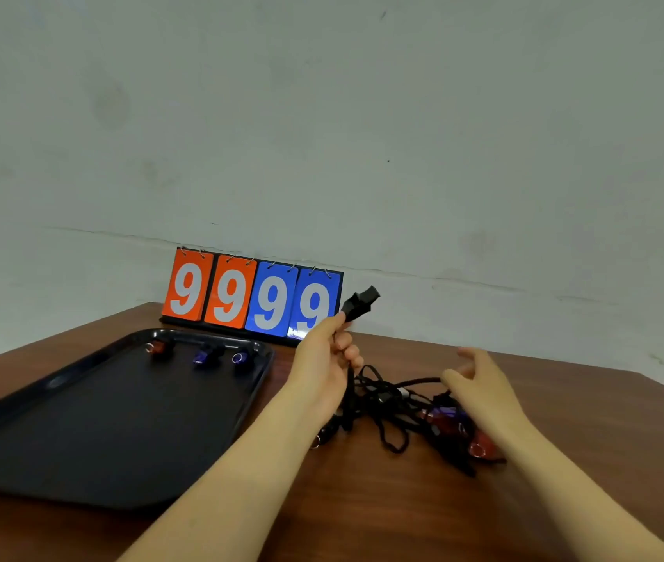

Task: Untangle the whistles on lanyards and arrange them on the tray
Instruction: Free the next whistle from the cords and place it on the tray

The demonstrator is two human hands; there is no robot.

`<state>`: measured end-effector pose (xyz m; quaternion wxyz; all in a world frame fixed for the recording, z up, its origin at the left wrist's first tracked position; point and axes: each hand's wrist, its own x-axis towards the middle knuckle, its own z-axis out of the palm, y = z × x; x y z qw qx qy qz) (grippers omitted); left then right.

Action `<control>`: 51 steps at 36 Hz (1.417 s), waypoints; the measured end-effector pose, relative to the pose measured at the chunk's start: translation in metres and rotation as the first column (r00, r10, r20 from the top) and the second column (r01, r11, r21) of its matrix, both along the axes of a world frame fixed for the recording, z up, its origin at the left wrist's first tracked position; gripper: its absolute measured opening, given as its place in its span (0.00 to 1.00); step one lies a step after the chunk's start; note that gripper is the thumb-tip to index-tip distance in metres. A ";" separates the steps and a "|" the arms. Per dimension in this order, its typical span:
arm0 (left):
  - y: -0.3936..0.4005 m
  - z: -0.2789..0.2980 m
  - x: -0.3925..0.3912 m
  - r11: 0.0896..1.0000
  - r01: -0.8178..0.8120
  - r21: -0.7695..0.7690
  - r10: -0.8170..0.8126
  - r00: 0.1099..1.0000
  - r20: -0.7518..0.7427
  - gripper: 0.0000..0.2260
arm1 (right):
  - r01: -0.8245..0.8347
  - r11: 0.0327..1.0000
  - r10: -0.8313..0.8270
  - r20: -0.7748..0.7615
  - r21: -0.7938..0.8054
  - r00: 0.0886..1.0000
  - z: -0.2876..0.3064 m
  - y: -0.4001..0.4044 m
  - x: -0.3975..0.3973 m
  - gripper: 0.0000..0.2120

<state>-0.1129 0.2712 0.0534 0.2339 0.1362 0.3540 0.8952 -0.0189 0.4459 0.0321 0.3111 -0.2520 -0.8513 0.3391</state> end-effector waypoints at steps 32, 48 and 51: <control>-0.005 -0.005 -0.005 0.994 0.045 0.099 -0.049 0.998 0.037 0.07 | -0.694 0.491 0.291 -0.651 -0.527 0.701 0.031 -0.039 0.019 0.12; -0.008 -0.018 -0.027 0.980 -0.195 -0.042 0.198 0.977 0.078 0.07 | -0.855 0.292 0.015 -0.892 -0.429 0.452 0.047 0.010 0.031 0.18; -0.007 -0.021 -0.031 0.977 -0.201 -0.069 0.206 0.976 0.071 0.06 | -0.741 0.462 0.047 -0.821 -0.487 0.569 0.044 0.016 0.027 0.15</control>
